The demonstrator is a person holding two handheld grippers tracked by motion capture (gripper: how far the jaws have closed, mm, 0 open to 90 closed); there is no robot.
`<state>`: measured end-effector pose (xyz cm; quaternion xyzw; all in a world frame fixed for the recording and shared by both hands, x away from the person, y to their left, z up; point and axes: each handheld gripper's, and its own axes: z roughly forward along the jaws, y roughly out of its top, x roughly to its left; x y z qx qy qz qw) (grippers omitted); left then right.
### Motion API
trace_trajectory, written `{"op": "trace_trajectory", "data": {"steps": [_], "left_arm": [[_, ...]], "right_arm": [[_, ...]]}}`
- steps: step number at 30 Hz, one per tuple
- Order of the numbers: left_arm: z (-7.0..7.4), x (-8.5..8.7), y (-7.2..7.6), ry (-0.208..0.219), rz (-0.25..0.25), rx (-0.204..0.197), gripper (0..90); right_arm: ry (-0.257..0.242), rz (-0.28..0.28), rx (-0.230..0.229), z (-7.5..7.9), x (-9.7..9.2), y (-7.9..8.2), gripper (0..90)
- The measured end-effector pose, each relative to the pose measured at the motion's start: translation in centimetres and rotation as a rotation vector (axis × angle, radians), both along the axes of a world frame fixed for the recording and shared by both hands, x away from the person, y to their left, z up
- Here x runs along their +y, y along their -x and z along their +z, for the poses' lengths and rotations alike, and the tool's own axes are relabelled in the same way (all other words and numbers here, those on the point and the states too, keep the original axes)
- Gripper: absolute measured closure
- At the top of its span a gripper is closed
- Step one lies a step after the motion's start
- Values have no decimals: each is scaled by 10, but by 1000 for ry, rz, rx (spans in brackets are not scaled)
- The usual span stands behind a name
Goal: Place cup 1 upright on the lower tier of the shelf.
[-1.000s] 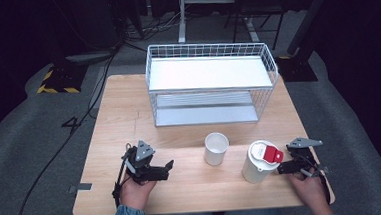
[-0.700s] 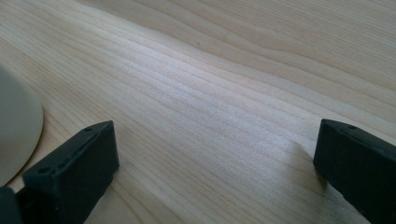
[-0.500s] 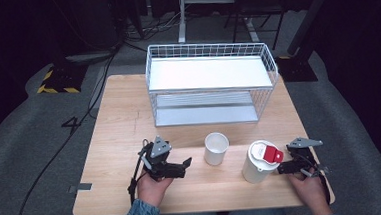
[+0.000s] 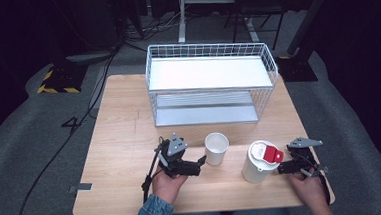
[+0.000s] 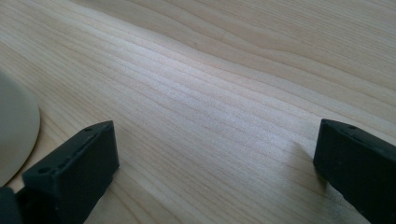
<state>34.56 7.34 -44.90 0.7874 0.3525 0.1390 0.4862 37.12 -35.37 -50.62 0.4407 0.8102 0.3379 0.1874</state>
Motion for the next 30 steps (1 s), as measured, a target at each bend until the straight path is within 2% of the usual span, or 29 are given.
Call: {"op": "trace_trajectory", "data": {"steps": [6, 7, 8, 11, 15, 18, 26, 30], "left_arm": [[-3, -18, -1, -6, -23, -18, 14], [-4, -22, -1, 5, -33, -19, 14], [-6, -26, -2, -4, -43, -34, 1], [-8, -31, -2, -15, -42, -43, 0], [-13, -38, -6, -3, -31, -35, 0], [-19, -43, -10, 0, -36, -12, 0], [-25, -55, -16, -8, -33, -13, 1], [-31, -61, -22, -9, -24, 5, 5]], "right_arm": [[0, 0, 0, 0, 0, 0, 1], [0, 0, 0, 0, 0, 0, 1], [0, 0, 0, 0, 0, 0, 1], [0, 0, 0, 0, 0, 0, 1], [0, -3, 1, 0, 0, 0, 1], [0, -3, 1, 0, 0, 0, 1], [0, -3, 1, 0, 0, 0, 1], [0, -3, 0, 0, 0, 0, 1]]}}
